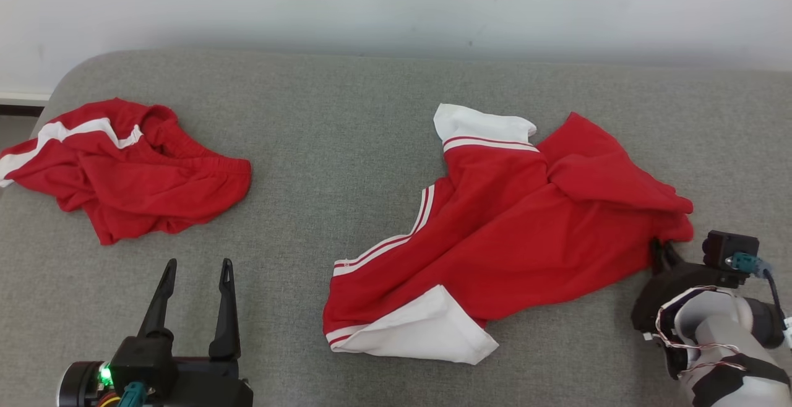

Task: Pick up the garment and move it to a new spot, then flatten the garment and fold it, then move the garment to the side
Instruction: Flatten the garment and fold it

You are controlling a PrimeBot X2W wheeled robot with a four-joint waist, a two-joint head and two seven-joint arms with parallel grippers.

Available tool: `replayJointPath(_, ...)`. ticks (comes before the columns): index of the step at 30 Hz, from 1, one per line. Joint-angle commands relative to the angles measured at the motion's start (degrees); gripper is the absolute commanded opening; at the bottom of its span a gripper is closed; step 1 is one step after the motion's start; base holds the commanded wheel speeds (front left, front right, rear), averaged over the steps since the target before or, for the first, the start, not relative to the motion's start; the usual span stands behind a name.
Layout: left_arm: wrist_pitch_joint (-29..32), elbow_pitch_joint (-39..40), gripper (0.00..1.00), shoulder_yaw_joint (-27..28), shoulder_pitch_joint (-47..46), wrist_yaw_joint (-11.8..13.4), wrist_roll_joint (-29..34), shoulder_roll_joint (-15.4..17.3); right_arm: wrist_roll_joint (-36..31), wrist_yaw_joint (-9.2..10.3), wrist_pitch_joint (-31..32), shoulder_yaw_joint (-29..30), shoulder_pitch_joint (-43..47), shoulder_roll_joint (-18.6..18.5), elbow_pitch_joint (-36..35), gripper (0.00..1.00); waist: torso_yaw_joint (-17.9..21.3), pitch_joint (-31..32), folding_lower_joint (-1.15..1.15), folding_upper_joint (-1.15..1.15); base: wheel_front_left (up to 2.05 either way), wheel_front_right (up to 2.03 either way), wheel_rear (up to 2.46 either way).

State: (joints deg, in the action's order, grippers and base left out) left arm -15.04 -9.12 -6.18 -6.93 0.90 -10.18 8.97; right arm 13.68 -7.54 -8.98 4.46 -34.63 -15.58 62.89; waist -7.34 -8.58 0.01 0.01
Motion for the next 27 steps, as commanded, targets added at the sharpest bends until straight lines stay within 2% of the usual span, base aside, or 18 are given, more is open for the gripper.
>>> replayJointPath(1, -0.18, -0.20, 1.00, 0.04, 0.37, 0.06, -0.35, 0.07, 0.87, 0.08, -1.96, -0.42, -0.25, 0.45, 0.13, 0.00, 0.58, 0.80, -0.01, -0.01, 0.00, 0.00, 0.00)
replayJointPath(9, -0.19, -0.52, 1.00, 0.33, 2.40, 0.56, -1.12, -0.03, 5.92, 0.08, -5.22, -5.60, 4.06, 1.35, -7.17, 0.00, 3.06, 4.15, -0.01, -0.01, 0.00, 0.00, 0.00)
replayJointPath(13, -0.19, -0.17, 1.00, 0.36, 3.87, 0.89, -1.37, -0.24, 9.51, 0.08, -2.79, -9.23, 9.86, -0.42, -16.11, 0.00, 5.01, 5.54, -0.01, -0.01, 0.00, 0.00, 0.00)
replayJointPath(16, -0.18, 0.10, 1.00, 0.23, 4.69, 1.02, -1.60, -0.28, 12.11, 0.08, 1.01, -9.48, 15.54, -1.77, -25.72, 0.00, 6.35, 6.07, -0.01, -0.01, 0.00, 0.00, 0.00)
replayJointPath(19, -0.19, 0.17, 1.00, 0.14, 4.91, 1.08, -1.81, -0.29, 14.30, 0.08, 6.33, -6.72, 22.54, -2.22, -37.02, 0.00, 7.49, 6.41, -0.01, -0.01, 0.00, 0.00, 0.00)
replayJointPath(23, -0.19, 0.38, 1.00, 0.09, 4.80, 1.13, -1.75, -0.36, 14.04, 0.08, 17.62, -0.91, 32.69, -0.51, -51.88, 0.00, 8.43, 6.33, -0.01, -0.01, 0.00, 0.00, 0.00)
replayJointPath(25, -0.18, 0.39, 1.00, -0.02, 4.52, 1.12, -1.75, -0.39, 13.74, 0.08, 23.15, 1.62, 36.35, 1.73, -58.28, 0.00, 8.70, 6.06, -0.01, -0.01, 0.00, 0.00, 0.00)
replayJointPath(26, -0.19, 0.39, 1.00, -0.11, 4.27, 1.10, -1.76, -0.43, 12.77, 0.08, 24.81, 2.98, 37.67, 2.25, -60.99, 0.47, 8.70, 5.89, -0.01, -0.01, 0.00, 0.00, 0.00)
replayJointPath(27, -0.19, 0.33, 1.00, -0.22, 4.04, 1.01, -1.75, -0.47, 10.79, 0.08, 26.26, 4.20, 39.00, 2.28, -63.08, 1.00, 8.58, 5.70, -0.01, -0.01, 0.00, 0.00, 0.00)
